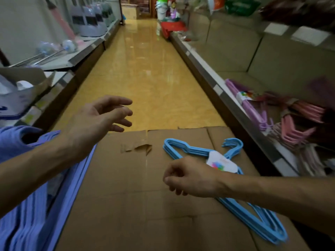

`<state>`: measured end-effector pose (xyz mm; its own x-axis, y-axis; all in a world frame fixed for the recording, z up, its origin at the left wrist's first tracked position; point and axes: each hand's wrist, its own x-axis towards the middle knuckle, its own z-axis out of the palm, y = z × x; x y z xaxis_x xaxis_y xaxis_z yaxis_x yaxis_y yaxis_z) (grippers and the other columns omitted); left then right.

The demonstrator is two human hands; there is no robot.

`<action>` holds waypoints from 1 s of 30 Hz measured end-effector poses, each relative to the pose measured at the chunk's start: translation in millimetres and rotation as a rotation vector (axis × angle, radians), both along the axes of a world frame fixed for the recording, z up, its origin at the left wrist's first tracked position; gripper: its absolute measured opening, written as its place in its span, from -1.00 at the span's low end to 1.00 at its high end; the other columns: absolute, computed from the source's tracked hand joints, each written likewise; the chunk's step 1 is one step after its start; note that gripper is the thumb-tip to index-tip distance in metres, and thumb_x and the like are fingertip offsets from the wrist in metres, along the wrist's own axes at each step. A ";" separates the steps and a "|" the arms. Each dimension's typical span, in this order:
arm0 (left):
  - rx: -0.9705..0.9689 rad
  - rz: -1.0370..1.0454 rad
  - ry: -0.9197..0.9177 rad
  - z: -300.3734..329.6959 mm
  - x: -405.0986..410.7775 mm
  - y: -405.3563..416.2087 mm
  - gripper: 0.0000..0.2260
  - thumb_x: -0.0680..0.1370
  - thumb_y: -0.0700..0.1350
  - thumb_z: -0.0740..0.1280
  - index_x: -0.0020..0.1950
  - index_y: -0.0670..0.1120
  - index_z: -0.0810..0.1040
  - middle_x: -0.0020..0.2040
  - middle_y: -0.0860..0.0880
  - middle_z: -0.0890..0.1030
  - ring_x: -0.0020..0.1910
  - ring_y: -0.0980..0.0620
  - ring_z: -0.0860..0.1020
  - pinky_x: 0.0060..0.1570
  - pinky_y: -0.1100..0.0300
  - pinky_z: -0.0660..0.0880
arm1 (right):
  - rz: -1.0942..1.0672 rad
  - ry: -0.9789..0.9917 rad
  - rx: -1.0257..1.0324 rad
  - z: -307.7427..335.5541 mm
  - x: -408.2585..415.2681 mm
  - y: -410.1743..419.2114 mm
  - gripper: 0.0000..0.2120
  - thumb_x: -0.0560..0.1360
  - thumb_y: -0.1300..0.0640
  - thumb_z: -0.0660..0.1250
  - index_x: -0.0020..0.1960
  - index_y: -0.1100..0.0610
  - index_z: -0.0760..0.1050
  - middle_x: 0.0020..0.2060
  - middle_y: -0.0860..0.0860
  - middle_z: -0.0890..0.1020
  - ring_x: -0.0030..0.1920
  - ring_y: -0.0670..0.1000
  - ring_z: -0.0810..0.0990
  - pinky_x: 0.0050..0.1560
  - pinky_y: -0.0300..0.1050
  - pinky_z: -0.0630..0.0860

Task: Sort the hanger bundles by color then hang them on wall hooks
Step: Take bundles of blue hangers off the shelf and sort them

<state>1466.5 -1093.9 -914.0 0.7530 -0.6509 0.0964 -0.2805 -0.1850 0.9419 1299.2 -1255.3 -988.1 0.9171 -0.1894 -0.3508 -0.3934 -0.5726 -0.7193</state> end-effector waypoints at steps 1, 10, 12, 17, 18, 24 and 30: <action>0.009 -0.015 0.009 -2.6 -6.4 -7.3 -0.78 0.58 -0.13 0.33 0.22 0.00 0.59 0.04 0.00 0.67 -0.07 0.08 0.68 -0.03 0.11 0.58 | -0.019 -0.013 -0.029 0.9 -10.4 -8.2 -0.85 0.62 0.09 0.28 0.07 0.12 0.59 -0.19 -0.03 0.68 -0.23 -0.12 0.66 -0.17 -0.22 0.60; -0.054 -0.115 0.253 -26.9 -49.8 -50.1 -0.82 0.57 -0.16 0.33 0.15 -0.04 0.61 -0.06 -0.06 0.69 -0.13 -0.03 0.68 -0.10 0.10 0.59 | -0.187 0.025 -0.307 -45.3 -83.2 -64.9 -0.85 0.60 -0.01 0.28 0.07 -0.01 0.58 -0.14 -0.11 0.62 -0.12 -0.15 0.57 -0.14 -0.30 0.48; -0.050 -0.125 0.293 -33.4 -57.7 -56.2 -0.82 0.57 -0.18 0.33 0.15 -0.07 0.62 -0.06 -0.10 0.70 -0.15 -0.06 0.66 -0.13 0.09 0.59 | -0.210 0.067 -0.366 -55.4 -95.1 -82.7 -0.85 0.59 -0.02 0.26 0.07 -0.04 0.58 -0.05 -0.11 0.63 -0.04 -0.11 0.56 -0.01 -0.15 0.53; -0.006 -0.158 0.284 -41.0 -67.0 -75.7 -0.83 0.57 -0.16 0.34 0.14 -0.05 0.62 -0.06 -0.09 0.70 -0.13 -0.06 0.67 -0.11 0.04 0.59 | -0.408 0.045 -0.348 -66.1 -109.4 -108.1 -0.89 0.57 -0.01 0.29 0.01 -0.04 0.58 -0.04 -0.14 0.64 -0.07 -0.15 0.59 -0.02 -0.11 0.58; -0.010 -0.161 0.285 -40.8 -68.1 -80.6 -0.83 0.57 -0.17 0.34 0.14 -0.05 0.62 -0.07 -0.09 0.70 -0.15 -0.05 0.67 -0.12 0.05 0.59 | -0.430 0.039 -0.357 -66.7 -111.7 -112.2 -0.89 0.57 0.00 0.29 0.02 -0.03 0.58 -0.02 -0.12 0.65 -0.05 -0.13 0.59 -0.05 -0.14 0.55; -0.033 -0.184 0.310 -46.7 -72.0 -98.7 -0.82 0.57 -0.16 0.33 0.15 -0.04 0.62 -0.07 -0.09 0.69 -0.17 -0.03 0.66 -0.11 0.06 0.58 | -0.633 0.223 -0.425 -84.2 -128.7 -143.9 -0.54 0.50 -0.11 0.40 0.29 0.11 0.44 0.17 0.07 0.50 0.17 0.10 0.53 0.19 0.04 0.51; -0.014 -0.192 0.350 -63.3 -69.9 -107.3 -0.81 0.58 -0.15 0.32 0.16 0.00 0.61 -0.05 -0.08 0.69 -0.16 -0.04 0.68 -0.06 0.00 0.59 | -0.621 0.486 -0.357 -113.2 -131.4 -157.7 -0.31 0.39 -0.24 0.46 0.36 0.12 0.36 0.27 0.11 0.46 0.22 0.12 0.51 0.21 0.04 0.52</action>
<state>1396.6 -1201.2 -977.3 0.6070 -0.7832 -0.1344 0.0299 -0.1465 0.9888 1167.7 -1412.9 -1101.3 0.3750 -0.7800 -0.5010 -0.9270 -0.3118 -0.2084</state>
